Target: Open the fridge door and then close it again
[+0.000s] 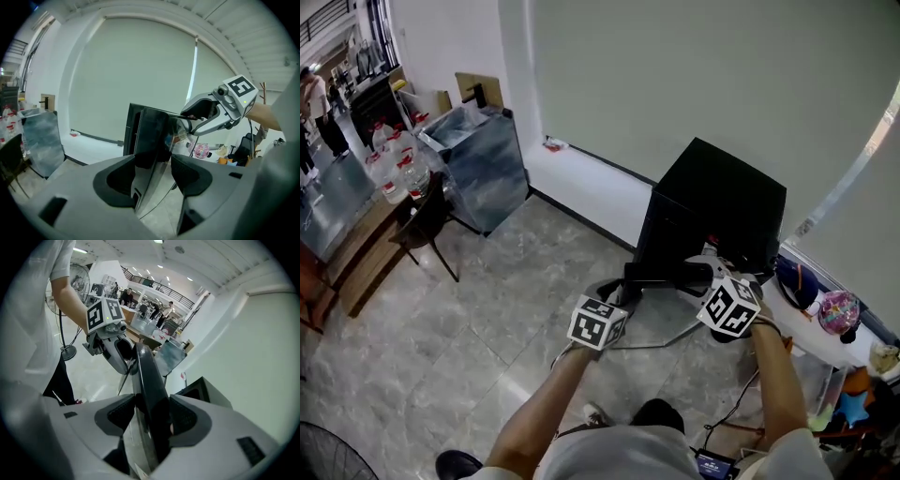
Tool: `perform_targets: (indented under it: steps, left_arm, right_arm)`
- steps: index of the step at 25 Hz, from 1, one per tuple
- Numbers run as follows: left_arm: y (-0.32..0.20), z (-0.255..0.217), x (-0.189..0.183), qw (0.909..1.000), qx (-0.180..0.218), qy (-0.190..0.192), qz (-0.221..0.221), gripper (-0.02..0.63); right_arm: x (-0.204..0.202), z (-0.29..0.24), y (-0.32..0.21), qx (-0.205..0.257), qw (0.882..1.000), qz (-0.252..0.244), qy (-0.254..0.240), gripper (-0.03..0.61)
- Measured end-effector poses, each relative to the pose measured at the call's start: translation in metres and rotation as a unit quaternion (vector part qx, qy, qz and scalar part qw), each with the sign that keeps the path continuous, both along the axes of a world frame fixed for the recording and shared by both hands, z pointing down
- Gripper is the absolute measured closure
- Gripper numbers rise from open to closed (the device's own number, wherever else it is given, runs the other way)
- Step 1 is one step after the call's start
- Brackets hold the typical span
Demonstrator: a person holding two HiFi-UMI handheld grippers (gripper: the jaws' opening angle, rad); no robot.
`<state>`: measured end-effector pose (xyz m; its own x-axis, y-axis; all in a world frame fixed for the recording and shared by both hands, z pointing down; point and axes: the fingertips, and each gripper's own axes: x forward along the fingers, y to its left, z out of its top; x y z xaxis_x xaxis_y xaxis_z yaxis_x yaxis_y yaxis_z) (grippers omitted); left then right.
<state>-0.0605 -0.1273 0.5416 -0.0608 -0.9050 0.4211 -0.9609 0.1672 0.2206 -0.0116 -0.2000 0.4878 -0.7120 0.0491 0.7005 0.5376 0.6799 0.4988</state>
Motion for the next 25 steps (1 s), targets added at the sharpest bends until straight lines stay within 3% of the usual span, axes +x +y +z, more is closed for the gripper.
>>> perform_targets:
  steps: [5, 25]
  left_arm:
    - [-0.01, 0.002, -0.013, 0.9996, 0.003, 0.01, 0.028, 0.396]
    - [-0.068, 0.004, -0.071, 0.993, -0.006, 0.008, 0.118, 0.394]
  right_arm:
    - [-0.011, 0.003, -0.007, 0.003, 0.999, 0.029, 0.022, 0.351]
    - [-0.054, 0.007, -0.05, 0.038, 0.995, 0.091, 0.011, 0.351]
